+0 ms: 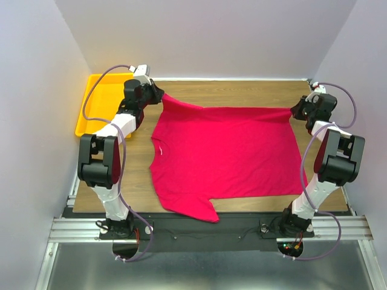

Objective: Fold and stack the t-shirts
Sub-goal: Fold the tshirt

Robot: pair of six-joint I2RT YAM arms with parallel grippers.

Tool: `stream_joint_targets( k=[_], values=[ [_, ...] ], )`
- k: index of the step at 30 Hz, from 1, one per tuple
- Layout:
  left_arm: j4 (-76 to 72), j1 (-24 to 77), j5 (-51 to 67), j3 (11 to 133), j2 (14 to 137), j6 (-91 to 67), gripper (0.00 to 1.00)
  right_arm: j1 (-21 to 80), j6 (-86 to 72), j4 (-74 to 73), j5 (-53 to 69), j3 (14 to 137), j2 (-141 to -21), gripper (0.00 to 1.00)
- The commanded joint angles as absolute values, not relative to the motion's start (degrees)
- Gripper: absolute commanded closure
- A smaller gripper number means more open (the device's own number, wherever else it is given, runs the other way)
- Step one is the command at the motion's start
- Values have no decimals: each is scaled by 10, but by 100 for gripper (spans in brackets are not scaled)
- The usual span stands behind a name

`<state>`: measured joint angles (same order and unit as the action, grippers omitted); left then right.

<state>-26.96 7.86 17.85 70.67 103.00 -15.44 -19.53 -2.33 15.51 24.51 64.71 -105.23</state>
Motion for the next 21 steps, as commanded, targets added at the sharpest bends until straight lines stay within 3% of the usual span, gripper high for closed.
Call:
stream_joint_targets(
  k=[1, 21],
  values=[
    [-297, 76, 181, 688, 972, -132, 100, -200, -11, 185, 241, 645, -1030, 99],
    [-303, 76, 197, 614, 923, -126, 100, -200, -6, 181, 242, 632, -1029, 99]
  ],
)
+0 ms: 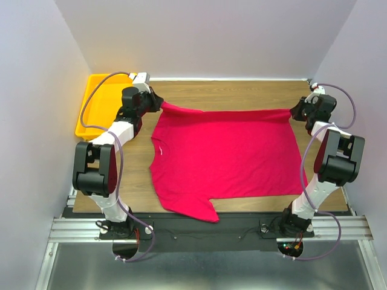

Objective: Fold and stack the t-shirts
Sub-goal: Fold the tshirt

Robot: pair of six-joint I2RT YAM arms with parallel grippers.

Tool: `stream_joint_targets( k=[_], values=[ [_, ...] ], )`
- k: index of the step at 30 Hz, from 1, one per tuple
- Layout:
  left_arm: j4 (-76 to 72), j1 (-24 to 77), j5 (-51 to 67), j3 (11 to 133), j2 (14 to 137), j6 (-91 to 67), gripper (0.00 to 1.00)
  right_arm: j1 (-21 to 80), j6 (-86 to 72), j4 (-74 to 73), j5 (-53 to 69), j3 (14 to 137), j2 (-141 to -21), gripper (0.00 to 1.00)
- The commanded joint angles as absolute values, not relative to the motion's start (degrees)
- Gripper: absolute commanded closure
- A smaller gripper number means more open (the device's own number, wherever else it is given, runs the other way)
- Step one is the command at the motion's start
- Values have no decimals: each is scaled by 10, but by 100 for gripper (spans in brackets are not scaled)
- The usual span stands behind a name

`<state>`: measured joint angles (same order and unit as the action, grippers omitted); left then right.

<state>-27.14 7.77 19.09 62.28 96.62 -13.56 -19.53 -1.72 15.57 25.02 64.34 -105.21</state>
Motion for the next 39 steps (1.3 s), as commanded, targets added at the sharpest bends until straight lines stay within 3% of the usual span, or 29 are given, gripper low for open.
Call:
stream_joint_targets(
  k=[1, 39],
  values=[
    [-303, 76, 198, 612, 920, -126, 100, -200, -7, 181, 242, 631, -1030, 99],
    [-316, 84, 203, 512, 851, -132, 100, -200, -8, 171, 229, 611, -1006, 99]
  ],
)
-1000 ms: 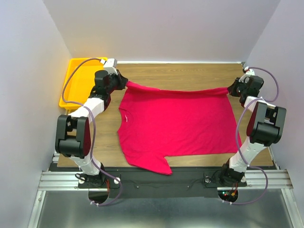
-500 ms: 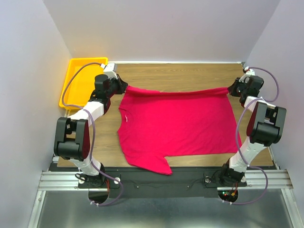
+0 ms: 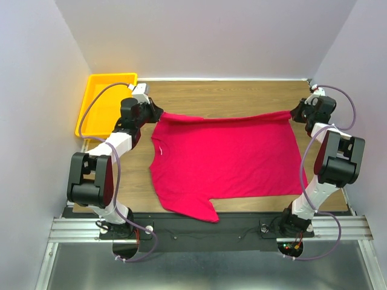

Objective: Fold and stack the t-shirts
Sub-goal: Fold the tshirt

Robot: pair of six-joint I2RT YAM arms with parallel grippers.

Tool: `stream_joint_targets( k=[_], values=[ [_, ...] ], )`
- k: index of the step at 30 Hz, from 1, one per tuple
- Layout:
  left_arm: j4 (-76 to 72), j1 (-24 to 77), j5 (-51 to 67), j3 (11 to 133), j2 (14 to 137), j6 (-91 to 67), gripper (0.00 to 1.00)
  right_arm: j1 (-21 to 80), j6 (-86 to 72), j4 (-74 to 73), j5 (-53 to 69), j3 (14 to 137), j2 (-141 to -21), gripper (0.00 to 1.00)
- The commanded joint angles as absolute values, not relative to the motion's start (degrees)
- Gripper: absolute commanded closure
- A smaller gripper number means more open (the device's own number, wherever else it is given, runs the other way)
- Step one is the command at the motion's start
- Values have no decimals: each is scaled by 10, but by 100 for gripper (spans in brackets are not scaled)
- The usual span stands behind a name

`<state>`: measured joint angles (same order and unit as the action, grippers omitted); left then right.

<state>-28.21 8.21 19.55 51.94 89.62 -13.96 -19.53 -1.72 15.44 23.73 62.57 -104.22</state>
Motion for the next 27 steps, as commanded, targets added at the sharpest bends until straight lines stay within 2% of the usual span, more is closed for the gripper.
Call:
stream_joint_targets(
  k=[1, 27],
  values=[
    [-316, 84, 203, 507, 848, -132, 100, -200, -7, 171, 232, 608, -1001, 99],
    [-309, 91, 211, 454, 817, -132, 100, -200, -5, 171, 220, 576, -987, 99]
  ],
)
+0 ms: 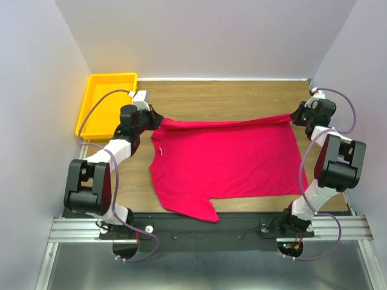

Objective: Fold and stack the t-shirts
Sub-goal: Fold the tshirt

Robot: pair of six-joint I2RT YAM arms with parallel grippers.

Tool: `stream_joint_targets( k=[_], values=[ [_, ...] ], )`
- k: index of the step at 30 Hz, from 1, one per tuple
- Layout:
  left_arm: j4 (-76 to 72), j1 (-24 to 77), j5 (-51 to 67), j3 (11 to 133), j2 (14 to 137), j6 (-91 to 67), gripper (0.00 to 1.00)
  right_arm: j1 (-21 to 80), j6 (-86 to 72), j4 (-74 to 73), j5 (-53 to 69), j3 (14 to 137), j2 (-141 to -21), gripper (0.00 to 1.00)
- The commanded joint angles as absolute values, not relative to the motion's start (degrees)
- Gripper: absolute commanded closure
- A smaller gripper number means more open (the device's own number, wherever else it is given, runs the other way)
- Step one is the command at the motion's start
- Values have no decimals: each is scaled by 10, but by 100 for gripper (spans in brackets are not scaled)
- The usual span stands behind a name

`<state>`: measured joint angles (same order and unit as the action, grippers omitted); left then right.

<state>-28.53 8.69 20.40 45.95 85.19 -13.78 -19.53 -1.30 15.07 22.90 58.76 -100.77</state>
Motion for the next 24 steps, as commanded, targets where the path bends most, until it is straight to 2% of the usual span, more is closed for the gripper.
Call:
stream_joint_targets(
  k=[1, 24],
  values=[
    [-308, 92, 212, 453, 816, -132, 100, -200, -5, 171, 220, 575, -986, 99],
    [-298, 110, 209, 443, 808, -130, 100, -202, 27, 163, 210, 569, -1007, 96]
  ],
)
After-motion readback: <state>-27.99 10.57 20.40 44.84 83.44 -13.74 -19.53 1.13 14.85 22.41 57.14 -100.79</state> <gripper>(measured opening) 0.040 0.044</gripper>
